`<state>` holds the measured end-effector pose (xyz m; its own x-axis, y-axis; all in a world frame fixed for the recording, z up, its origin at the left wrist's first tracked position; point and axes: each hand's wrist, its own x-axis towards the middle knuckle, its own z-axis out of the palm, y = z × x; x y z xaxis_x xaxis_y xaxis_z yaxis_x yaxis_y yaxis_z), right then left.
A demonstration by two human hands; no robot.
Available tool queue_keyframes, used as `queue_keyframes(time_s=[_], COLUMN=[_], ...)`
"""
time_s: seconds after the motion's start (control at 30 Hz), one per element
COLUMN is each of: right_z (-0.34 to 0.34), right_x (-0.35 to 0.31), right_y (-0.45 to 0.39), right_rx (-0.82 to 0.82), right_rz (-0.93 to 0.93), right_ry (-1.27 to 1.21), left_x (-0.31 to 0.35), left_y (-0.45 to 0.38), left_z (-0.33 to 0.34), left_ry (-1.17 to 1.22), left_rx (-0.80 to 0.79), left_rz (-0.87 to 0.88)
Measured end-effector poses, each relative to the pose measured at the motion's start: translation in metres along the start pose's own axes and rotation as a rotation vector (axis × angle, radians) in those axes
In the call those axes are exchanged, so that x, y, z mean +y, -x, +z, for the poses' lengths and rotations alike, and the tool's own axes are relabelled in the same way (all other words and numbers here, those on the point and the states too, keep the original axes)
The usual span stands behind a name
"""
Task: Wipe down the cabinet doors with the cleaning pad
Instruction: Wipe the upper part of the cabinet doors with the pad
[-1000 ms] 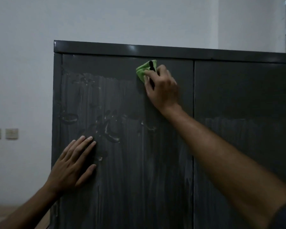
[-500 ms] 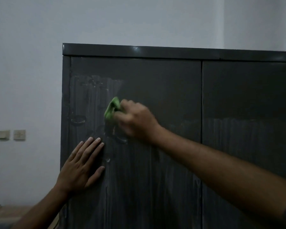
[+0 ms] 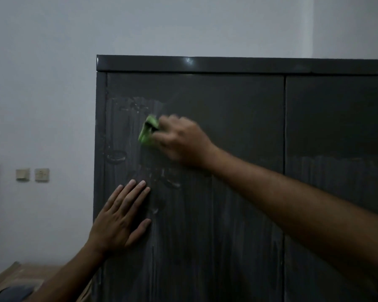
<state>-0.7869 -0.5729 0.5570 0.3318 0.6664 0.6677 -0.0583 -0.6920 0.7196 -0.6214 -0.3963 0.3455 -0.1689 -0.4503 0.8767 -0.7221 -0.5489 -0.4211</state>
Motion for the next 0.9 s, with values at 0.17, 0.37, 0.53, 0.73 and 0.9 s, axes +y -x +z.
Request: queue_keyframes(time_s=[0.17, 0.37, 0.53, 0.73, 0.9], right_z=[0.001, 0.001, 0.009, 0.019, 0.024], right_x=[0.009, 0.005, -0.005, -0.019, -0.033], right_y=[-0.028, -0.038, -0.059, -0.057, -0.080], right_rx=[0.266, -0.043, 0.167, -0.078, 0.133], right_rz=[0.509, -0.034, 0.413, -0.046, 0.399], right_ry=[-0.005, 0.038, -0.008, 0.066, -0.035], left_x=[0.000, 0.000, 0.001, 0.000, 0.001], left_y=[0.001, 0.001, 0.001, 0.001, 0.001], left_z=[0.000, -0.001, -0.002, -0.001, -0.004], left_ry=[0.015, 0.002, 0.006, -0.002, 0.016], left_rx=[-0.021, -0.024, -0.028, -0.044, -0.046], left_rz=[-0.014, -0.006, -0.012, -0.016, -0.025])
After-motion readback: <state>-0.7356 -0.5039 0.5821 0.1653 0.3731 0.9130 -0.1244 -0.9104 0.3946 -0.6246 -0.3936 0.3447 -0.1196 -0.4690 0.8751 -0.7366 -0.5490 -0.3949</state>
